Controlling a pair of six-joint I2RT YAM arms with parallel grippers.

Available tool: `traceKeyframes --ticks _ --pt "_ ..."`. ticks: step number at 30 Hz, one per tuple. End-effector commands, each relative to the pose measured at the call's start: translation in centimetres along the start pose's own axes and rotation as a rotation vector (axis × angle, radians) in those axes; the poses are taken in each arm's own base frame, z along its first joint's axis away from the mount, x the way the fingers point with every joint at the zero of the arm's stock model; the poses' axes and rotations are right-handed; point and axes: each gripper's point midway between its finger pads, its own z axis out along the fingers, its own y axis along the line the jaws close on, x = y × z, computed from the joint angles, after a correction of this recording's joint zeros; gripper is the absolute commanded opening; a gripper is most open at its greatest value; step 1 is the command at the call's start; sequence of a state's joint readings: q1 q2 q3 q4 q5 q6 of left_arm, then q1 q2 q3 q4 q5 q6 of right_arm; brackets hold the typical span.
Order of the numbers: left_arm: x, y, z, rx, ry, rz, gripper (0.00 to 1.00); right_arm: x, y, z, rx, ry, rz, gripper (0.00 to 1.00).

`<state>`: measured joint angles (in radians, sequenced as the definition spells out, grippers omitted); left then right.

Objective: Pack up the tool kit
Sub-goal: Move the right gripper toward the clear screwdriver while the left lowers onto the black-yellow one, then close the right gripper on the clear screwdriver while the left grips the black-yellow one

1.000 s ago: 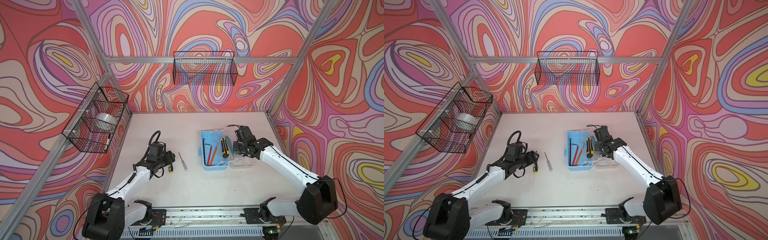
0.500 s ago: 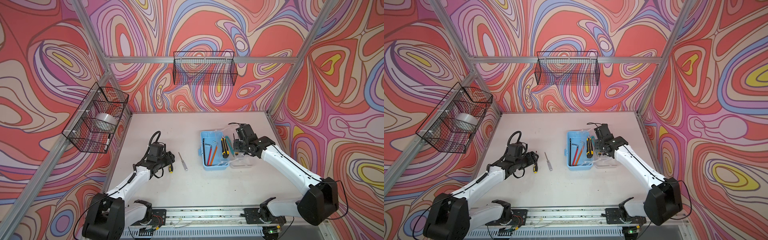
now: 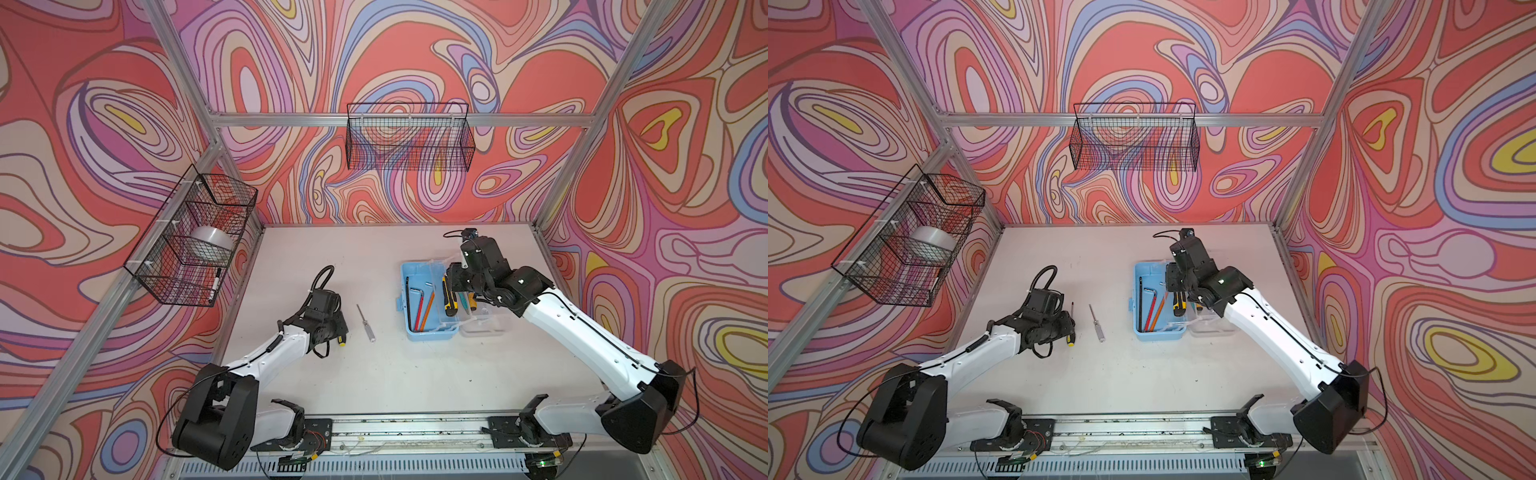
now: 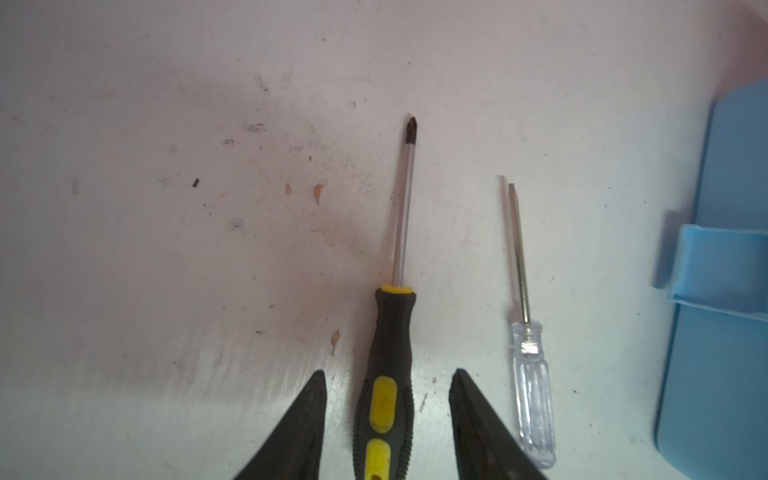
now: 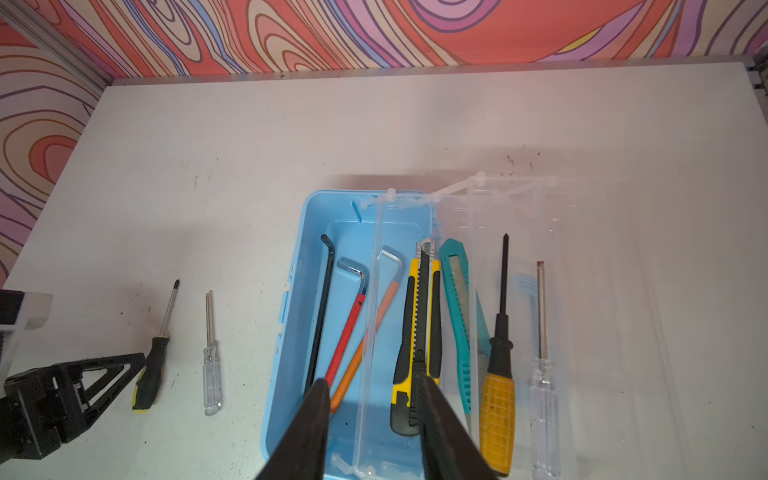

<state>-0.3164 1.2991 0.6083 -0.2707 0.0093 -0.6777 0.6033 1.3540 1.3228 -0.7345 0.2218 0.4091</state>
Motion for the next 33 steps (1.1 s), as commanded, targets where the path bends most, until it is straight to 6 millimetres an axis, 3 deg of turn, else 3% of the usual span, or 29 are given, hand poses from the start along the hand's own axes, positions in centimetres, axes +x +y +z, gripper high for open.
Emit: traceKeyframes --ticks 1,5,8,16,22,26,33 --pt "0.2 0.7 0.5 -0.058 0.012 0.001 0.47 0.8 1.6 1.1 -0.044 0.024 -0.004 0.37" --pt "0.7 0.5 0.9 -0.056 0.025 0.002 0.47 1.6 2.2 2.0 -0.053 0.045 -0.011 0.36" --pt "0.8 0.6 1.1 -0.062 0.027 0.003 0.48 3.1 4.2 3.3 -0.098 0.098 -0.043 0.36" --pt "1.4 0.7 1.7 -0.052 0.038 -0.003 0.48 8.9 13.7 6.9 -0.214 0.219 -0.211 0.45" --pt "1.7 0.6 1.6 -0.032 0.034 -0.008 0.48 13.6 18.1 10.8 -0.254 0.321 -0.27 0.45" --pt "1.7 0.8 1.3 -0.028 0.024 -0.006 0.48 15.9 19.6 13.0 -0.253 0.373 -0.301 0.46" --pt "1.8 0.7 0.9 -0.012 0.016 -0.007 0.47 18.3 20.0 15.8 -0.225 0.43 -0.322 0.41"
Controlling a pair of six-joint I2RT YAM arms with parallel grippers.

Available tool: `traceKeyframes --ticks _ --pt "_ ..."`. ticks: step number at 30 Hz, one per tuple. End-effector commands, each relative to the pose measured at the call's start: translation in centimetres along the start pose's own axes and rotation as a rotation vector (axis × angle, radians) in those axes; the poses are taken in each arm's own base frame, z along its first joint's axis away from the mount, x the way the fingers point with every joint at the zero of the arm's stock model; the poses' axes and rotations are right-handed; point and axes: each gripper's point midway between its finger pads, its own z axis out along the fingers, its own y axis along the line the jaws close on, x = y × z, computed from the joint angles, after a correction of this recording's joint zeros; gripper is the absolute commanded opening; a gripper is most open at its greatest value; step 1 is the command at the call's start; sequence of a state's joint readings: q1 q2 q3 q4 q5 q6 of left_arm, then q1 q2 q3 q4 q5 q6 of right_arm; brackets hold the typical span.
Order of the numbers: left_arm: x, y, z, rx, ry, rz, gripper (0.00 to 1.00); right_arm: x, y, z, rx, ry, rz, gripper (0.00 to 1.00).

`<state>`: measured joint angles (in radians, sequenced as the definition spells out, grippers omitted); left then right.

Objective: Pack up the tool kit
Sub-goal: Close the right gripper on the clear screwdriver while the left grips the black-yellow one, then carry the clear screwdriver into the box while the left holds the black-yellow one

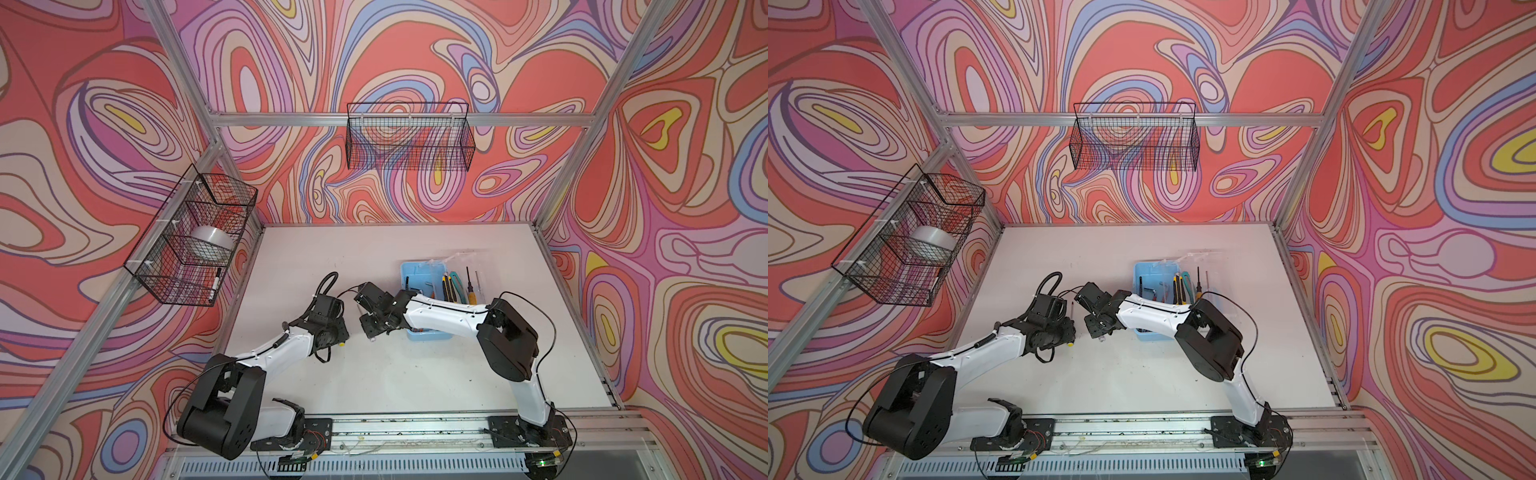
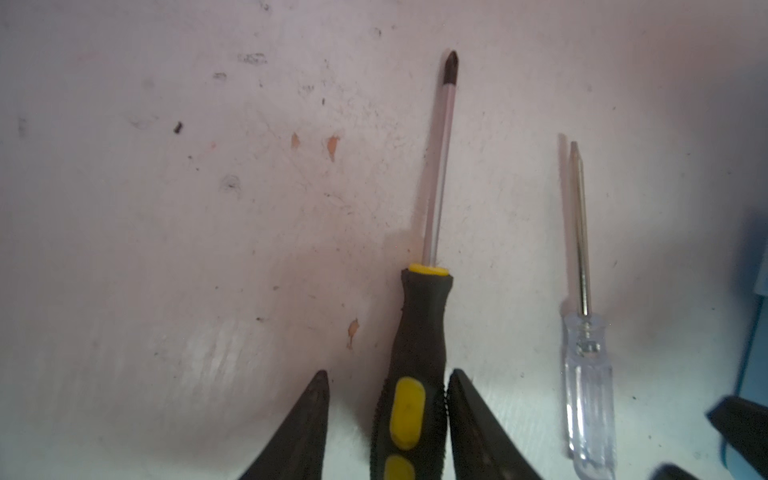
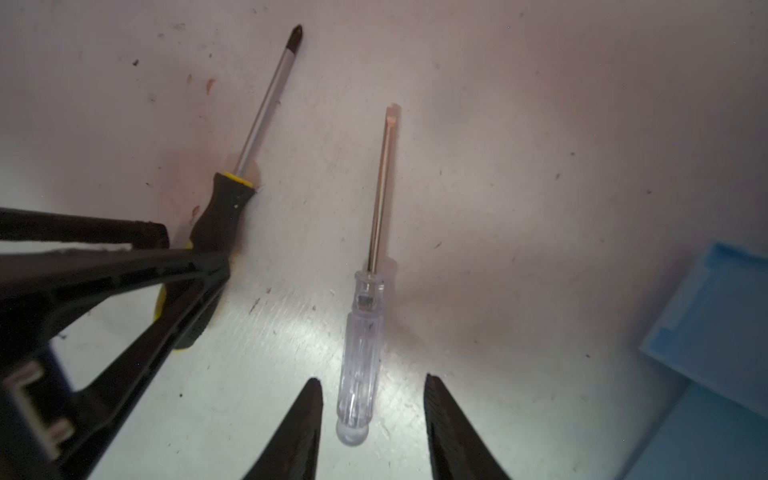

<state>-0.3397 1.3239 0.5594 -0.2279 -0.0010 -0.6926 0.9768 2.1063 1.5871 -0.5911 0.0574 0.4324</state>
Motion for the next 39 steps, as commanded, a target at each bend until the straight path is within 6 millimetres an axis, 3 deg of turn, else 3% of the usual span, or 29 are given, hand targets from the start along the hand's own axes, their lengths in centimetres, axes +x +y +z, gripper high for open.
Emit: traceKeyframes --ticks 1,17,24,28,33,36,39 --pt "0.2 0.1 -0.2 0.006 -0.007 -0.013 0.47 -0.3 0.4 0.6 -0.006 -0.002 0.002 0.4" --pt "0.2 -0.1 0.0 0.019 -0.011 -0.013 0.45 1.1 0.3 3.5 0.011 0.067 0.007 0.32" --pt "0.1 -0.2 0.5 0.007 0.002 -0.013 0.41 1.4 0.2 3.4 0.009 0.076 0.011 0.18" --pt "0.0 -0.4 1.0 0.007 0.011 -0.016 0.4 1.4 0.0 2.5 0.012 0.066 0.008 0.0" --pt "-0.2 -0.8 1.2 0.013 0.022 -0.014 0.39 0.5 -0.5 -1.3 0.023 0.005 0.0 0.0" --pt "-0.3 -1.0 1.2 0.018 0.018 -0.011 0.39 -0.3 -1.4 -5.7 0.049 -0.064 0.004 0.0" --pt "-0.6 -1.2 1.2 0.025 0.013 -0.012 0.35 -1.2 -3.7 -10.9 0.113 -0.151 0.03 0.0"
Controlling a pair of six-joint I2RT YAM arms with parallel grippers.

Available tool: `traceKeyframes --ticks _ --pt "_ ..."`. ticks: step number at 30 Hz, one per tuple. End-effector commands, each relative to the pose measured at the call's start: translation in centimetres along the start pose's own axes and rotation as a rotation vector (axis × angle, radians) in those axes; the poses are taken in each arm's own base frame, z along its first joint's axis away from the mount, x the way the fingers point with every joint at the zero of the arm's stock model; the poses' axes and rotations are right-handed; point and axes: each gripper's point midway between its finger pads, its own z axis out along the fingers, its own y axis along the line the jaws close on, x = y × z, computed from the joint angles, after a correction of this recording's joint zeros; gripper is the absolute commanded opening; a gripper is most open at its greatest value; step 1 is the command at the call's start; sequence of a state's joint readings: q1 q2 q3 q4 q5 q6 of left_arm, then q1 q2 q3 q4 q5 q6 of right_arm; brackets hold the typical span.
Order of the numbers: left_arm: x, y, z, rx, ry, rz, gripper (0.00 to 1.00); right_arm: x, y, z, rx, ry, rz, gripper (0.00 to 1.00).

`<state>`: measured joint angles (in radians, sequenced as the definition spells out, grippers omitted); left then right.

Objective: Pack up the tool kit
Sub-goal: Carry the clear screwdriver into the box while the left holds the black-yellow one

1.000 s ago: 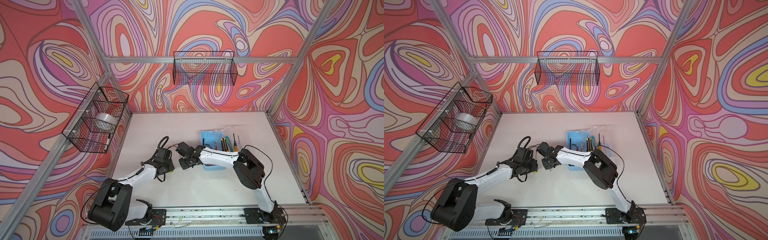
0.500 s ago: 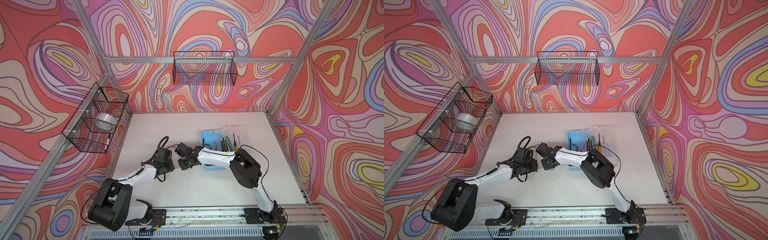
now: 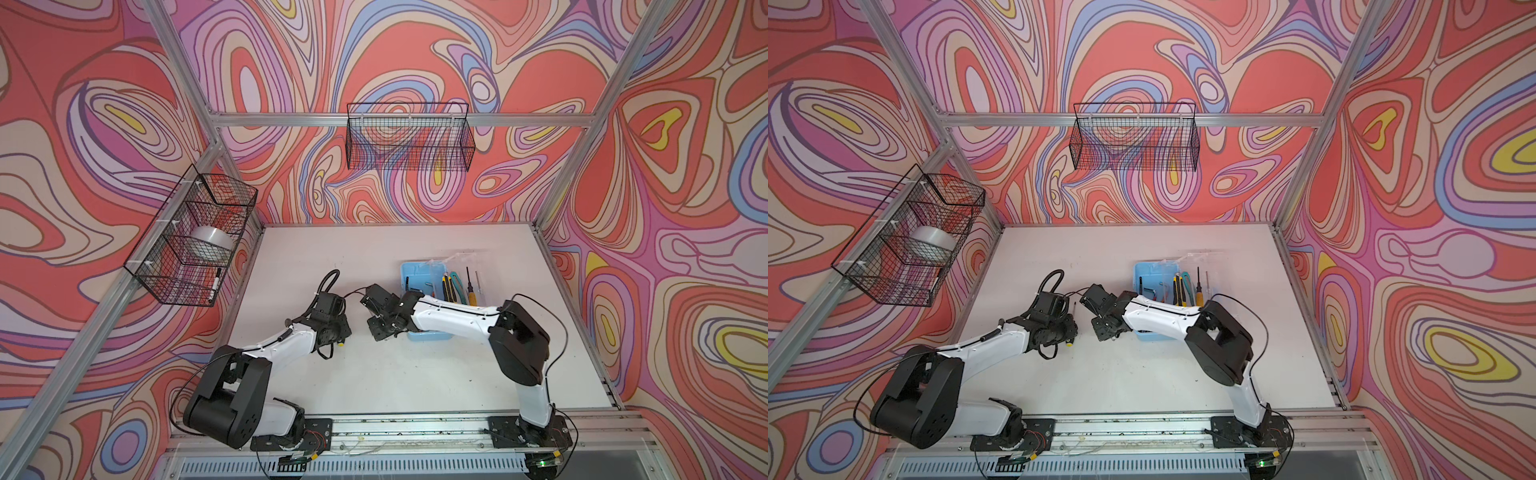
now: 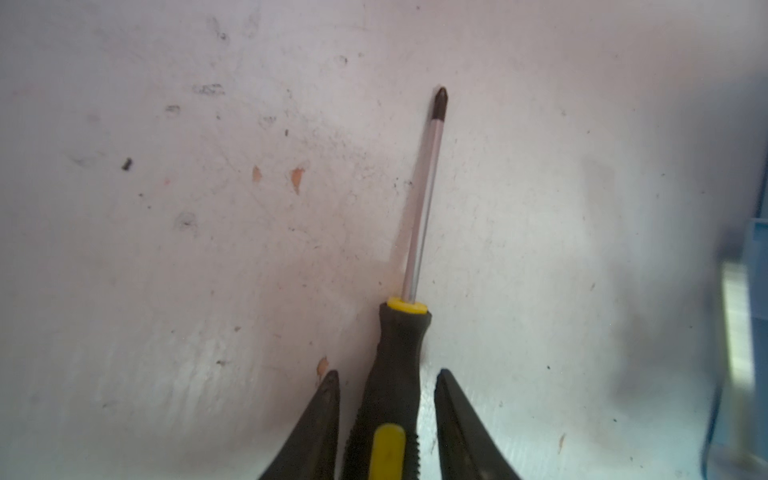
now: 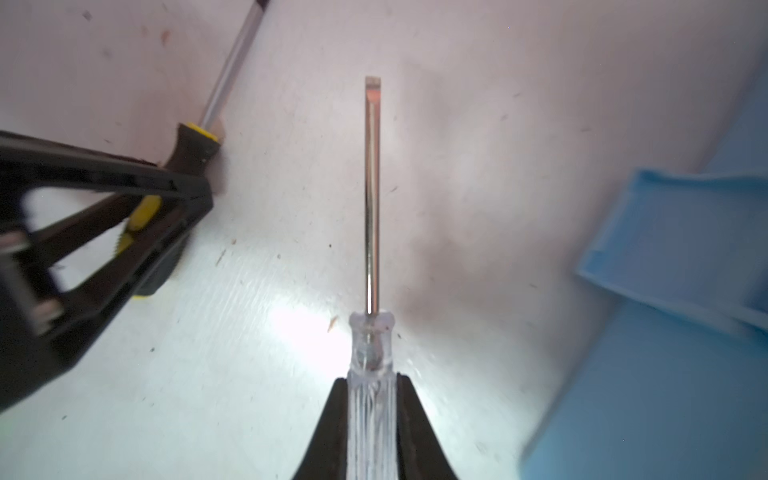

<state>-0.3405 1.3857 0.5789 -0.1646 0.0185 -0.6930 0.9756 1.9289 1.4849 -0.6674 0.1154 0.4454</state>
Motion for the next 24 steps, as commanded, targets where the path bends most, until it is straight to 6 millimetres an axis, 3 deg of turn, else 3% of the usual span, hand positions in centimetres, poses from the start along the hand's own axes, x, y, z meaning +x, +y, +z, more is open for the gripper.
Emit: traceKeyframes --ticks 1,3,5,8,11,17,24 --pt "0.0 -0.3 0.3 0.001 0.019 -0.013 0.32 -2.7 -3.3 -7.9 0.08 -0.162 0.038 0.0" --pt "0.1 -0.5 0.5 0.007 0.027 -0.015 0.24 -2.8 -6.5 -10.8 0.135 -0.194 0.083 0.0" --pt "0.2 -0.7 0.8 0.013 0.039 -0.022 0.17 -2.5 -10.9 -13.4 0.207 -0.227 0.146 0.0" --pt "0.4 -1.0 1.2 0.024 0.053 -0.027 0.17 -1.3 -17.4 -15.4 0.286 -0.237 0.247 0.0" --pt "0.4 -1.2 1.4 0.03 0.057 -0.03 0.17 0.3 -22.2 -15.8 0.35 -0.22 0.31 0.0" --pt "0.2 -1.5 1.0 0.039 0.052 -0.027 0.17 3.0 -27.9 -14.7 0.463 -0.17 0.396 0.0" --pt "0.1 -1.3 0.6 0.027 0.048 -0.011 0.11 4.5 -30.3 -15.1 0.585 -0.142 0.416 0.0"
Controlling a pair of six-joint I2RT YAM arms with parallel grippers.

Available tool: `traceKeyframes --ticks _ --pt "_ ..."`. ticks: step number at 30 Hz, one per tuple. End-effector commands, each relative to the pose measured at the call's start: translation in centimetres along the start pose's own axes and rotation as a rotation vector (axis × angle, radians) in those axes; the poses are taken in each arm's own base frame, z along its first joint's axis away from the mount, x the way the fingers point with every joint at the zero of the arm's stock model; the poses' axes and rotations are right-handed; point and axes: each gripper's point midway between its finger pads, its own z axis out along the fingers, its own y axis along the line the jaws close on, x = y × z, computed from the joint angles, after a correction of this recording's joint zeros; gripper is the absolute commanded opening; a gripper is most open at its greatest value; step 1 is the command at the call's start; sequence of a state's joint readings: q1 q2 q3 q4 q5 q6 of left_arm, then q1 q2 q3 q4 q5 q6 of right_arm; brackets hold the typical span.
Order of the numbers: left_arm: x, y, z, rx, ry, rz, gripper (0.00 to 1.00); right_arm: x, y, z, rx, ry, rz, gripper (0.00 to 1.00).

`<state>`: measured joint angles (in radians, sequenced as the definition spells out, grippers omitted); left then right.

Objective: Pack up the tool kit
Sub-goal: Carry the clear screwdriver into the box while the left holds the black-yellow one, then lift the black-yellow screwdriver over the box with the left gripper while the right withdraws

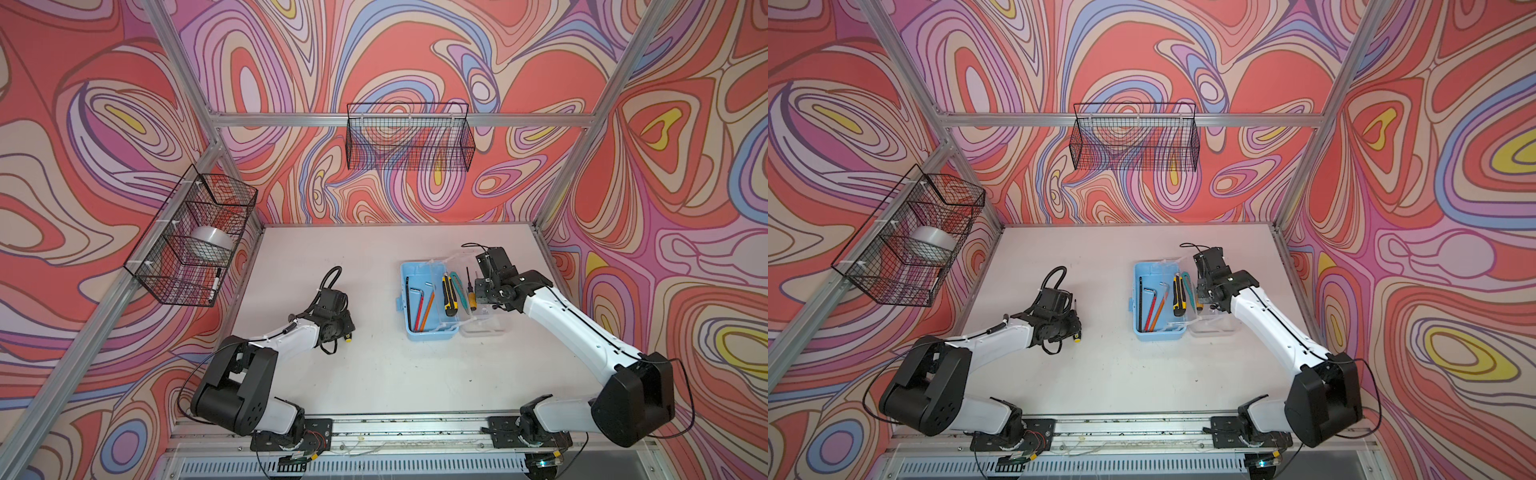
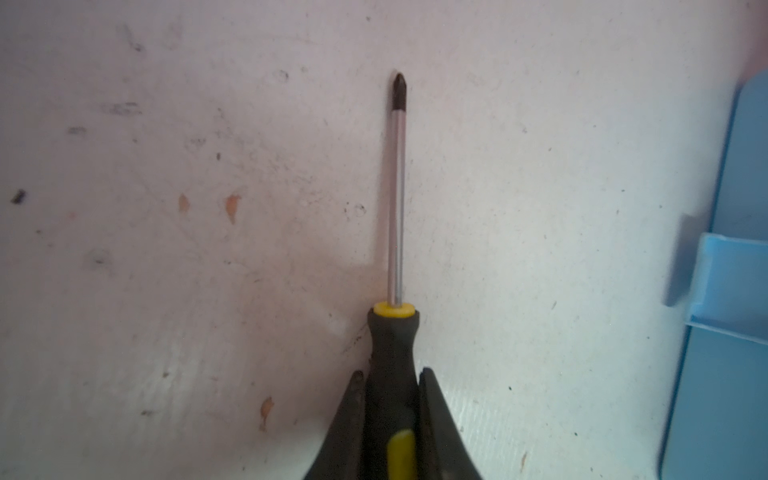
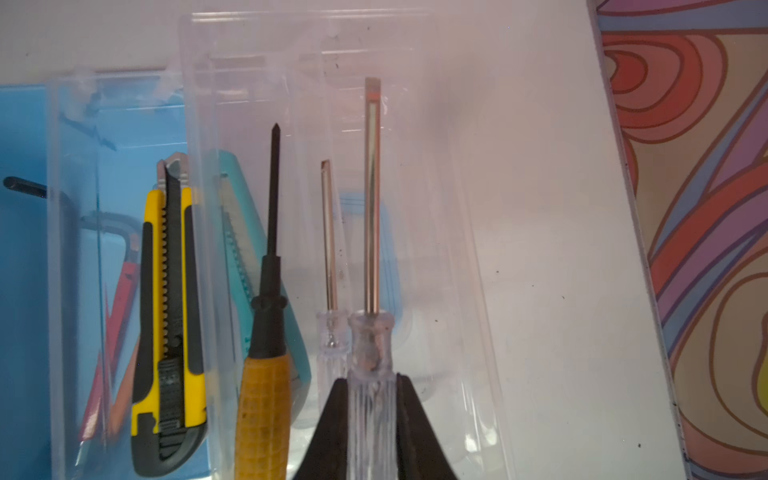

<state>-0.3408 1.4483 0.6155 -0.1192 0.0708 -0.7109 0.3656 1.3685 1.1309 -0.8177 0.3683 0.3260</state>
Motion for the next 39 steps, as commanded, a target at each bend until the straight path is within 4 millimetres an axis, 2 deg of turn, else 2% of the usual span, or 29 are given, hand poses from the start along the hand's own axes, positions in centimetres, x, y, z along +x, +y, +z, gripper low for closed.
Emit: traceKeyframes --ticks 1,5,8,15,17,22,25,27,29,32,39 --pt "0.6 0.3 -0.2 -0.026 0.029 0.006 0.11 -0.2 -1.4 0.2 0.075 -0.015 -0.011 0.0" --pt "0.7 0.2 0.0 -0.019 0.033 0.001 0.08 0.3 -1.5 1.0 0.087 0.013 -0.017 0.0" --pt "0.7 0.1 0.1 -0.014 0.034 0.004 0.0 0.7 -1.3 1.7 0.088 0.038 -0.027 0.0" --pt "0.4 -0.2 0.0 -0.003 0.028 0.012 0.0 1.2 -1.5 2.3 0.092 0.058 -0.018 0.01" --pt "0.5 -0.3 0.0 0.001 0.03 0.015 0.0 1.2 -1.5 2.4 0.09 0.067 -0.015 0.08" --pt "0.3 -0.7 -0.1 0.017 0.03 0.014 0.0 1.2 -1.1 2.5 0.067 0.071 -0.015 0.37" --pt "0.1 -1.1 -0.3 0.03 0.03 0.013 0.0 1.0 -1.0 2.3 0.06 0.069 -0.011 0.47" --pt "0.0 -1.2 -0.7 0.035 0.025 0.011 0.0 0.7 -1.0 1.9 0.053 0.057 -0.005 0.5" --pt "-0.3 -1.7 -1.3 0.048 0.014 0.01 0.0 0.1 -1.2 1.1 0.044 0.031 0.014 0.5" --pt "-1.2 -3.2 -3.4 0.095 -0.017 0.008 0.0 -1.2 -1.2 -1.0 0.002 -0.026 0.055 0.5" --pt "-3.1 -10.7 -10.5 0.295 -0.126 0.004 0.0 -3.6 -0.9 -5.9 -0.137 -0.17 0.177 0.5"
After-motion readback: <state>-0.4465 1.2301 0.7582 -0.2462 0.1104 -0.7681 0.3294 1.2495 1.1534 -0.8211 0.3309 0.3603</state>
